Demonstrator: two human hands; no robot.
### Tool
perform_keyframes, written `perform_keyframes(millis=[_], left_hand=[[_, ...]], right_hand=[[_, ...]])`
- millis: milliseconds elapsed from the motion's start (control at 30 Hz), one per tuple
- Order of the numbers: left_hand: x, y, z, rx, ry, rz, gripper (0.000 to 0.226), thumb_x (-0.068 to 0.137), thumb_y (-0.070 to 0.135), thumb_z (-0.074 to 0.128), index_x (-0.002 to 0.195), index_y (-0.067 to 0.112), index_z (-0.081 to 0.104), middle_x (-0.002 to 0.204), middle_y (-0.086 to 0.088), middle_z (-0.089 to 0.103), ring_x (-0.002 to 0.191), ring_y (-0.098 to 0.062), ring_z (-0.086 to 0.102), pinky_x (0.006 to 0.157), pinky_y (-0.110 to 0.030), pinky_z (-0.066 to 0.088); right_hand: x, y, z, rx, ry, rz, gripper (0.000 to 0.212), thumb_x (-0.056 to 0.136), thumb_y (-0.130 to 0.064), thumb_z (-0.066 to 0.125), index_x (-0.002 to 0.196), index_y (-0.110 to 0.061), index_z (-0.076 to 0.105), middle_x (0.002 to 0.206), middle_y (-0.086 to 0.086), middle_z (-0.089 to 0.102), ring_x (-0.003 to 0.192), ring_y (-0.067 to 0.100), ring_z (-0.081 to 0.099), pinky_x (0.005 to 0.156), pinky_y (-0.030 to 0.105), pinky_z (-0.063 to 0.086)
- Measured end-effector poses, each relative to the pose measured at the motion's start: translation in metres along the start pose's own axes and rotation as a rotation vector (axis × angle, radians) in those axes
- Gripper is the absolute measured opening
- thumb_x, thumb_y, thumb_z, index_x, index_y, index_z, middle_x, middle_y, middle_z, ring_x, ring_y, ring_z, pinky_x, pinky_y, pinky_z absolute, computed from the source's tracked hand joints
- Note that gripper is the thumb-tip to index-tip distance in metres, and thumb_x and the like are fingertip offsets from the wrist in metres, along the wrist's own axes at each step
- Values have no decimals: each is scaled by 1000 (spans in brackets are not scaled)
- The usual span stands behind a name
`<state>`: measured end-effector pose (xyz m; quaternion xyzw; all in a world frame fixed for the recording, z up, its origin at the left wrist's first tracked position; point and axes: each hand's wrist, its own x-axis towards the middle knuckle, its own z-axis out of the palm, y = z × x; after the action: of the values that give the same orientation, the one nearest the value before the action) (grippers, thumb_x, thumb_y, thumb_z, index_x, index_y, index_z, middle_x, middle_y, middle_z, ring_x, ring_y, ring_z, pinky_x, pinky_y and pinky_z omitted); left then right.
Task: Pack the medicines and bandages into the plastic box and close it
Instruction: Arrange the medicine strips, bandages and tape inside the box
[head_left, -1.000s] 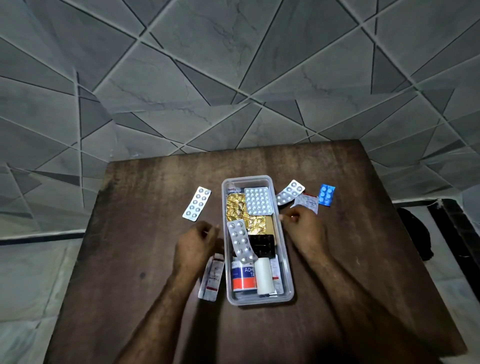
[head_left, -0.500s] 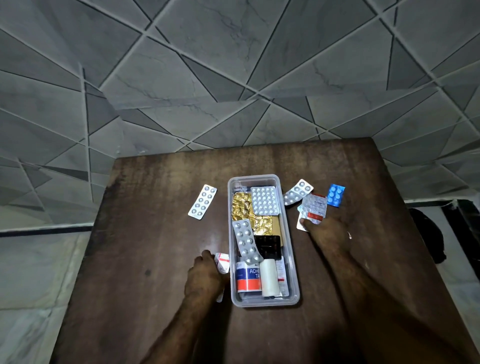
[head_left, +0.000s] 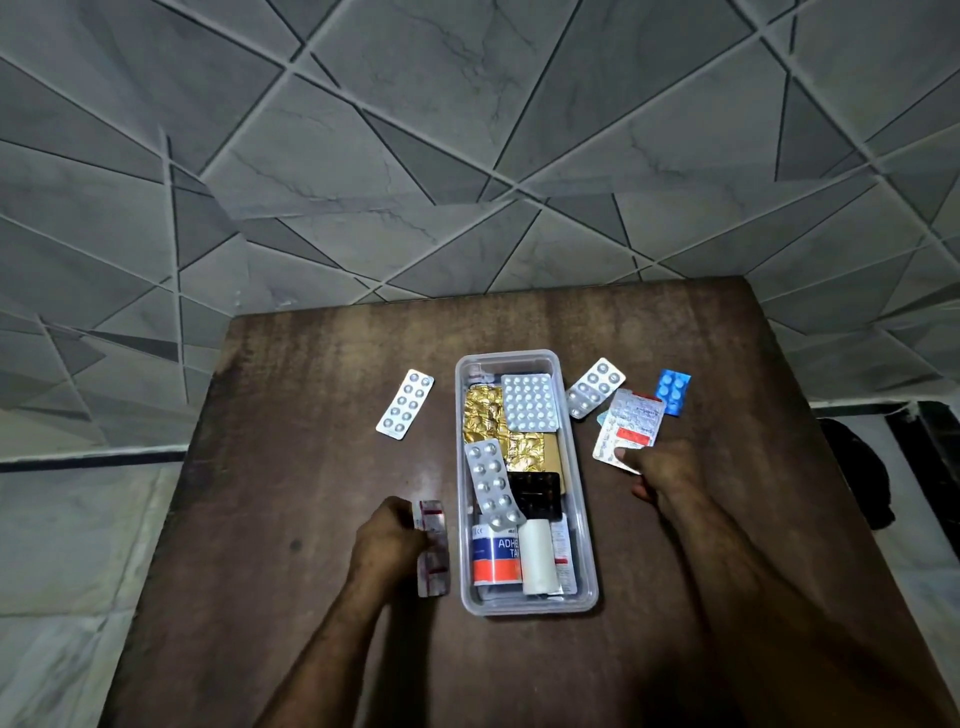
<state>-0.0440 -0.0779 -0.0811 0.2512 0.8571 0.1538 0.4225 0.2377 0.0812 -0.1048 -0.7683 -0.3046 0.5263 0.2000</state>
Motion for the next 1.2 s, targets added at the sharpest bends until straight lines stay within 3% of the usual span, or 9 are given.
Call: perform_keyframes(millis=[100, 200, 300, 400, 600, 800, 967, 1100, 1200], left_hand=[[14, -5, -10, -79, 19, 0, 18, 73, 15, 71, 83, 26, 60, 93, -8, 71, 82, -27, 69, 77, -46, 59], [23, -5, -22, -141, 21, 5, 17, 76, 14, 66, 91, 22, 63, 93, -8, 72, 80, -26, 70, 76, -46, 60], [12, 11, -36, -284, -1, 9, 17, 83, 9, 62, 96, 20, 65, 94, -9, 73, 78, -24, 70, 62, -34, 58], [-1, 28, -43, -400, -83, 61, 16, 89, 4, 58, 101, 13, 63, 93, -10, 73, 76, -21, 70, 48, -21, 50], [-24, 50, -44, -368, -268, 155, 16, 87, 4, 63, 101, 12, 64, 97, -13, 74, 76, -19, 72, 59, -26, 56], [-26, 49, -44, -193, -203, 230, 16, 83, 9, 69, 95, 20, 68, 88, -7, 75, 82, -25, 73, 77, -50, 60], [-27, 49, -43, -241, -246, 236, 21, 81, 5, 71, 96, 18, 67, 86, -10, 75, 73, -25, 73, 73, -45, 60], [-34, 54, -27, -276, -358, 173, 25, 82, -6, 66, 102, 8, 61, 80, -13, 71, 56, -14, 69, 51, -26, 56], [-33, 50, -10, -193, -358, 176, 29, 78, -6, 69, 99, 12, 62, 75, -8, 71, 55, -14, 68, 51, -28, 55]], right_hand=[[-13, -1, -10, 201, -119, 113, 12, 86, -7, 67, 81, -15, 60, 75, 3, 60, 61, 15, 52, 40, 22, 52], [-29, -5, -25, 293, -166, 126, 11, 89, -6, 63, 82, -14, 59, 76, 6, 60, 64, 17, 55, 42, 21, 53], [-39, -9, -37, 309, -154, 81, 4, 90, -9, 61, 87, -13, 62, 73, 6, 68, 59, 15, 62, 45, 20, 53], [-56, -19, -43, 287, -172, -26, 9, 88, -11, 65, 80, -14, 63, 55, -1, 70, 42, 6, 61, 42, 16, 50], [-93, -26, -28, -98, -386, -198, 3, 84, -9, 69, 82, -8, 67, 59, 1, 69, 44, 6, 57, 43, 18, 41], [-116, -6, 2, -494, -504, -190, 8, 79, -7, 73, 74, -6, 67, 45, -4, 62, 39, 6, 53, 39, 19, 38], [-120, -3, 9, -584, -459, -165, 5, 81, -7, 72, 79, -5, 68, 53, 0, 65, 41, 8, 57, 41, 20, 40], [-124, -6, 11, -695, -468, -132, 14, 83, -7, 69, 70, -6, 66, 68, 11, 73, 49, 15, 63, 43, 23, 43], [-128, -6, 15, -757, -420, -128, 13, 79, -10, 73, 72, 1, 69, 72, 16, 75, 55, 22, 63, 51, 28, 48]])
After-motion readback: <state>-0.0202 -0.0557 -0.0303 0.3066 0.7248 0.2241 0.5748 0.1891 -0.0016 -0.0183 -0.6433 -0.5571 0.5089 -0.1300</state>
